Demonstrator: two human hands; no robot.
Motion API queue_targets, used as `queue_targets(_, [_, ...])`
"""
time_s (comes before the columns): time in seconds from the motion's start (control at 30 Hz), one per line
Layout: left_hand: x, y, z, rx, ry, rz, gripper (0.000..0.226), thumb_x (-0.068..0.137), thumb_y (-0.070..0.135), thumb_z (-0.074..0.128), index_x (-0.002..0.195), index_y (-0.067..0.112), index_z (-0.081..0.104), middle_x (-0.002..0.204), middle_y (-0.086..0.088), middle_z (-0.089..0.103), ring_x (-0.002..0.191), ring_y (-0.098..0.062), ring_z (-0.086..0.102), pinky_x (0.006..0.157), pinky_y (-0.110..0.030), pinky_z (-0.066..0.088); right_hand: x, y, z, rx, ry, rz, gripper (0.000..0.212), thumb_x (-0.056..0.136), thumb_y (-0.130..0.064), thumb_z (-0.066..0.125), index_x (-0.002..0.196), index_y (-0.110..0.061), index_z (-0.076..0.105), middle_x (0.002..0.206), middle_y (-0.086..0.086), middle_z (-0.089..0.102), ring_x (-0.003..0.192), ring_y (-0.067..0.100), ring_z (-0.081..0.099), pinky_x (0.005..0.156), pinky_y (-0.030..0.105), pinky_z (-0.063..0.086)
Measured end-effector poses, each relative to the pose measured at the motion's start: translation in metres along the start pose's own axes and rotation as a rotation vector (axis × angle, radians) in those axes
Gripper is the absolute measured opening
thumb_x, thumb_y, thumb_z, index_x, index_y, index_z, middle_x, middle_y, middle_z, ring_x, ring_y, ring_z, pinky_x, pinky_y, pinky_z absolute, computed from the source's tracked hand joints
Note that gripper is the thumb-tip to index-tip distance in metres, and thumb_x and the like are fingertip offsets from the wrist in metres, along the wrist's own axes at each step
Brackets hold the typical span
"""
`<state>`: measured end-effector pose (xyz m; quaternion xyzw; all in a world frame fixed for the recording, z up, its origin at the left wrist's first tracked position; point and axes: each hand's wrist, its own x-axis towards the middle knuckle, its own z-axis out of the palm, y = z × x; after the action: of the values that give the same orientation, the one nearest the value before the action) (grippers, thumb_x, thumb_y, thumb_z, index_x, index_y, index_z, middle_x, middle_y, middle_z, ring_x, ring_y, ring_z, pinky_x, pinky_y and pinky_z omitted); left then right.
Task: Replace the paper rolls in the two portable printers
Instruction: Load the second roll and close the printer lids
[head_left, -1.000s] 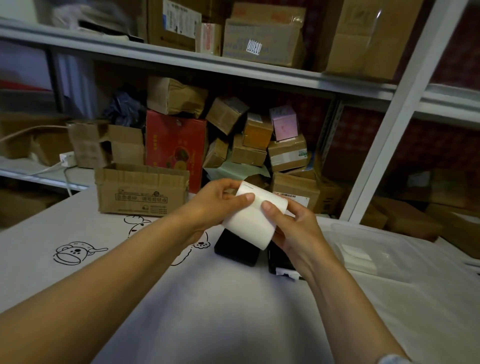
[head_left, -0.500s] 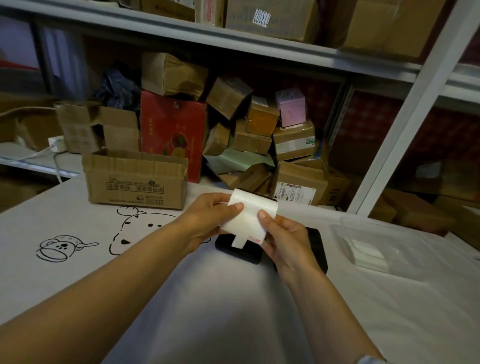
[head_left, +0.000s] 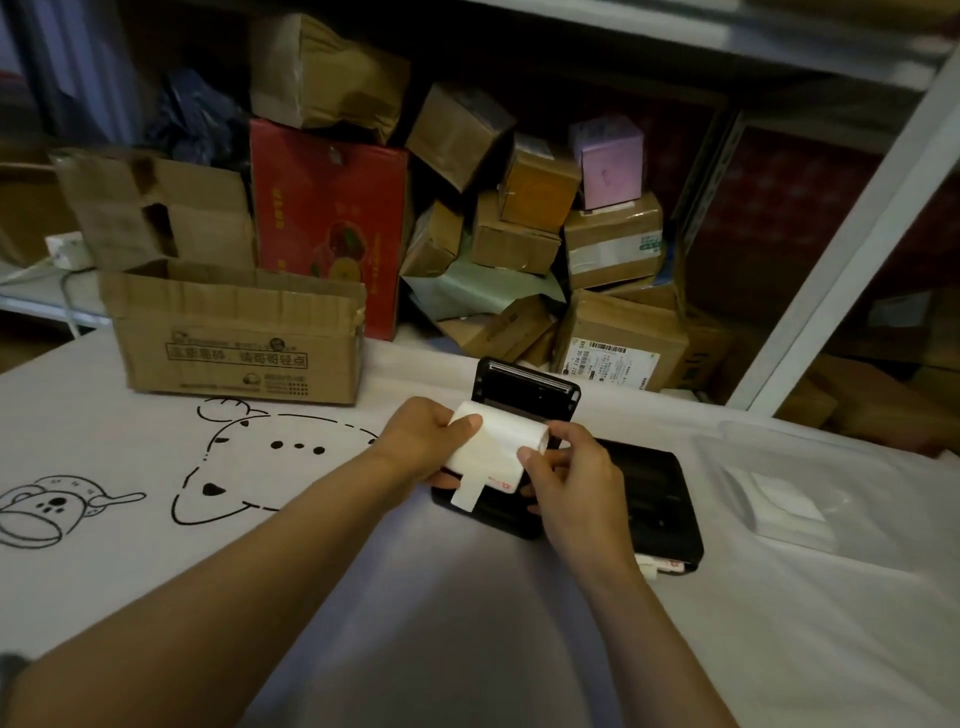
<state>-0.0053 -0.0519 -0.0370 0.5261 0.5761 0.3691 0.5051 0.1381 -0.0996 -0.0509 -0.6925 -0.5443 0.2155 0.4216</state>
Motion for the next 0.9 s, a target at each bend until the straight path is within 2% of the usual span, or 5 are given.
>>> queue_targets(0.23, [0.007,-0.004,0.004,0.118,0.063,0.125,0.028,0.087,0.021,0.065,0.094,-0.007,0.067,0.092,-0.017,0.067,0.081,-0.024,0.067,0.061,-0.034,0.06,0.003,-0.01,-0.015,-0.569,-0.035,-0.135,0.038,0.092,-0.036,0.06,0.126,-0.021,0.052,0.117,0.0,0.062,0.107,0.018,0.06,0.076,0.027,0.048])
queue_targets(0.53, [0.012,-0.013,0.005,0.282,0.173,0.209,0.013,0.086,0.015,0.066,0.095,0.008,0.071,0.102,-0.011,0.068,0.096,-0.027,0.063,0.087,-0.045,0.054,0.018,-0.022,-0.021,-0.86,-0.207,-0.243,0.033,0.091,-0.034,0.061,0.12,-0.018,0.055,0.116,0.003,0.056,0.102,0.021,0.058,0.075,0.031,0.045])
queue_targets(0.67, [0.016,-0.017,0.003,0.299,0.182,0.215,0.005,0.084,0.013,0.067,0.087,0.017,0.065,0.093,-0.004,0.063,0.093,-0.025,0.062,0.086,-0.045,0.055,0.027,-0.03,-0.021,-0.961,-0.301,-0.233,0.035,0.091,-0.034,0.061,0.12,-0.016,0.056,0.117,0.005,0.057,0.106,0.024,0.057,0.076,0.032,0.042])
queue_targets(0.77, [0.02,-0.017,0.004,0.38,0.169,0.227,0.022,0.082,0.017,0.07,0.1,0.02,0.058,0.09,0.0,0.057,0.088,-0.021,0.058,0.082,-0.036,0.053,0.032,-0.037,-0.019,-1.03,-0.346,-0.226,0.034,0.091,-0.029,0.06,0.122,-0.016,0.053,0.117,0.006,0.059,0.106,0.024,0.057,0.077,0.032,0.041])
queue_targets(0.9, [0.018,-0.018,0.005,0.636,0.153,0.337,0.028,0.084,0.021,0.067,0.109,0.029,0.057,0.109,-0.001,0.055,0.088,-0.016,0.055,0.076,-0.028,0.048,0.037,-0.042,-0.015,-1.108,-0.393,-0.211,0.039,0.091,-0.024,0.062,0.127,-0.016,0.049,0.12,0.007,0.058,0.109,0.026,0.057,0.081,0.034,0.042])
